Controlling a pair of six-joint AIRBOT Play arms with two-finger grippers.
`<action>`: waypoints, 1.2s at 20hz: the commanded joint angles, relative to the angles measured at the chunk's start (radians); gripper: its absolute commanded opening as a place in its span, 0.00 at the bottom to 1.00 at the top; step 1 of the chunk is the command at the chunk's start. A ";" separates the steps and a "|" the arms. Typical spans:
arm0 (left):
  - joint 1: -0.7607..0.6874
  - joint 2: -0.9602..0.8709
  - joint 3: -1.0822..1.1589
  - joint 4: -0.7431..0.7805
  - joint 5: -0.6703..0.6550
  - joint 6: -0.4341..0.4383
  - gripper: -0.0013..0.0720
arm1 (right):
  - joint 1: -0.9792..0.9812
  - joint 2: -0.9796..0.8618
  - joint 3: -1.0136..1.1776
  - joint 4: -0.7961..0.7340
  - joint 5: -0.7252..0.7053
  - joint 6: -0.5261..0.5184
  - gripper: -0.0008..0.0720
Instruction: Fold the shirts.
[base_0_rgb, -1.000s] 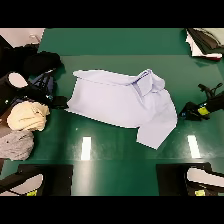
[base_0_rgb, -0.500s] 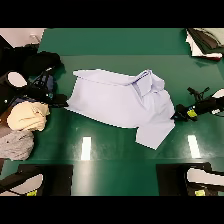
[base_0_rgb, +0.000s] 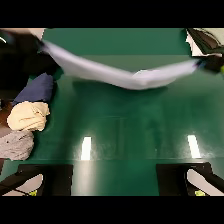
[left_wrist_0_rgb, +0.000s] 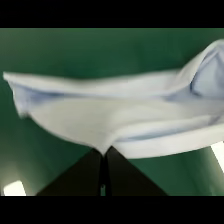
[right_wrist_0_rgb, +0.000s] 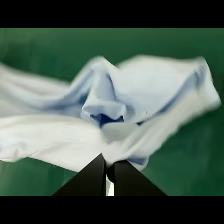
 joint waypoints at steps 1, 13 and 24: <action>0.000 0.064 0.335 0.002 0.002 -0.001 0.05 | 0.001 0.142 0.252 0.027 -0.119 0.007 0.04; 0.000 0.380 0.317 0.022 0.081 -0.076 0.04 | 0.001 0.269 0.703 -0.440 0.135 0.182 0.03; 0.000 -0.106 -0.284 0.072 -0.100 -0.068 0.05 | 0.077 -0.262 0.203 -0.439 0.398 0.202 0.03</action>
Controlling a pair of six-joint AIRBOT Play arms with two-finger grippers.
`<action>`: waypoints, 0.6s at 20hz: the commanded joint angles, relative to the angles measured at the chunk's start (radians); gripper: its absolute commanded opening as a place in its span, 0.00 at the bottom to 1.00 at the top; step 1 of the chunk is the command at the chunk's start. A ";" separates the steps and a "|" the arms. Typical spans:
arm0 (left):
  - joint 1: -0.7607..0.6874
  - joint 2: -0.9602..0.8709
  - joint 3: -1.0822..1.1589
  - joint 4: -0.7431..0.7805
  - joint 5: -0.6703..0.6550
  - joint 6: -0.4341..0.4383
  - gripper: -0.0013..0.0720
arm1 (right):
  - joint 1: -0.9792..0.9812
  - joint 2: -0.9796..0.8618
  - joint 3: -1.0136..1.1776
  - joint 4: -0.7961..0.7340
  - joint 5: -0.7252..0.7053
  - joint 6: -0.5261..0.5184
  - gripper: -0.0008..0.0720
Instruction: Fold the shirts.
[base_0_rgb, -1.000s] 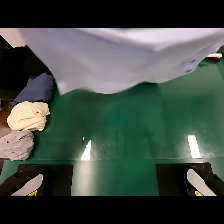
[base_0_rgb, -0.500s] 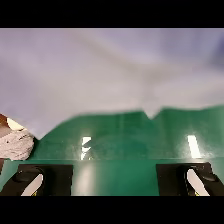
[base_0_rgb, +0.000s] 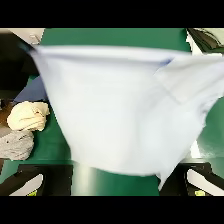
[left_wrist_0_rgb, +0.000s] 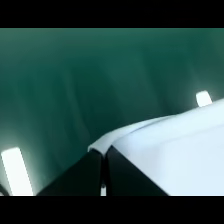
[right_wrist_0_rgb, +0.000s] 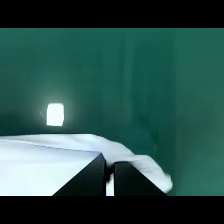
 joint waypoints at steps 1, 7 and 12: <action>0.001 -0.196 -0.132 0.008 0.055 0.010 0.05 | 0.048 -0.186 -0.138 -0.006 -0.042 0.005 0.03; 0.001 -0.399 -0.135 0.003 0.423 0.061 0.05 | 0.087 -0.396 -0.163 -0.005 -0.475 0.008 0.03; 0.001 -0.407 -0.135 0.002 0.698 0.059 0.05 | 0.087 -0.407 -0.163 -0.005 -0.734 0.024 0.03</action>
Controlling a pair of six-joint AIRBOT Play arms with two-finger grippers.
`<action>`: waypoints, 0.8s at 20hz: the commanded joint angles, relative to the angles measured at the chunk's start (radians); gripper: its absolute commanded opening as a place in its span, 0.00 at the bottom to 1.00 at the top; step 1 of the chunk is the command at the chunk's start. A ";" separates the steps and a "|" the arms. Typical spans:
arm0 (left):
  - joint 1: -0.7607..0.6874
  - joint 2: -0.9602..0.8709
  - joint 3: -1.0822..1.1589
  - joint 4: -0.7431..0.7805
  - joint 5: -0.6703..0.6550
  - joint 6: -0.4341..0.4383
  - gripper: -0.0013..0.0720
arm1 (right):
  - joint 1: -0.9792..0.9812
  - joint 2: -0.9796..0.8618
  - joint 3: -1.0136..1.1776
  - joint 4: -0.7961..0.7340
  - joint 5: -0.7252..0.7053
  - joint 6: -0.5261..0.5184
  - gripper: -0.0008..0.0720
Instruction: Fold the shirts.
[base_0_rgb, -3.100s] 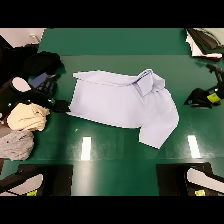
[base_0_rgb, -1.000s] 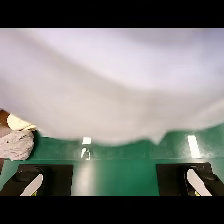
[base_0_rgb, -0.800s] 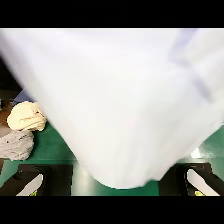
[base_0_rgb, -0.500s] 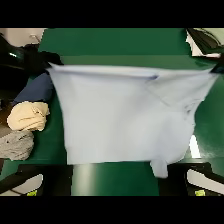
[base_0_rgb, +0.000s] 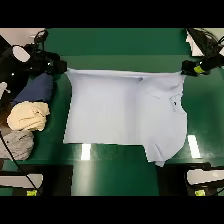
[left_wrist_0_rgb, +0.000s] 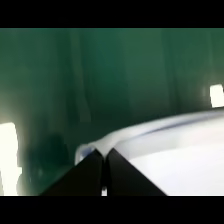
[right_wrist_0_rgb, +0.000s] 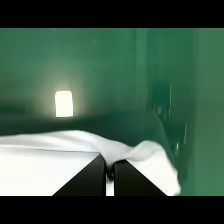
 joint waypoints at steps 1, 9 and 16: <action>0.001 -0.021 -0.003 0.017 0.187 0.004 0.05 | 0.003 -0.019 -0.004 -0.003 -0.205 0.009 0.03; 0.001 -0.023 -0.050 0.091 -0.121 0.134 0.05 | 0.003 0.014 -0.103 -0.039 0.028 -0.035 0.03; 0.001 -0.023 -0.186 0.116 -0.091 0.124 0.05 | 0.006 0.112 -0.369 -0.052 -0.037 -0.034 0.04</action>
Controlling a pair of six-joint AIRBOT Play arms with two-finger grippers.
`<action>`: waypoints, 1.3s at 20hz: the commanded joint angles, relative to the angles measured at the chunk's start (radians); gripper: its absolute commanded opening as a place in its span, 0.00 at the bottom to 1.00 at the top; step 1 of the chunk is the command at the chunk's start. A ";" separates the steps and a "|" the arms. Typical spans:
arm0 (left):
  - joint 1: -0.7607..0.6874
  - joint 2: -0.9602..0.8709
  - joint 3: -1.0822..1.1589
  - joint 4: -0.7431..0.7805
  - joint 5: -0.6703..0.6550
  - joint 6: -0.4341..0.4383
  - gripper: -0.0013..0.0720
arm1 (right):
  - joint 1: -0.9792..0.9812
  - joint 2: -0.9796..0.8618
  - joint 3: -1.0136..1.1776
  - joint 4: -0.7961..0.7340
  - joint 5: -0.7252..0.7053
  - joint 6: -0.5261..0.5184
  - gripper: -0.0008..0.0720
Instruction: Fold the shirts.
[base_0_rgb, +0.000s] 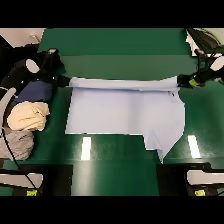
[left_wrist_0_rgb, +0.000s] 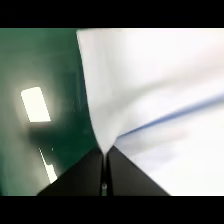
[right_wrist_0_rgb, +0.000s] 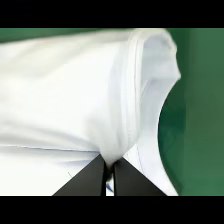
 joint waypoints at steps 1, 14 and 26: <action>0.000 0.000 -0.035 0.009 -0.024 0.002 0.05 | 0.004 0.023 -0.095 -0.002 -0.007 -0.002 0.04; 0.164 0.210 -0.237 -0.135 -0.391 -0.044 0.77 | -0.082 0.273 -0.105 0.208 0.408 -0.111 0.44; 0.116 0.362 -0.648 -0.265 -0.301 0.023 0.77 | -0.078 0.412 -0.105 0.207 0.433 -0.111 0.43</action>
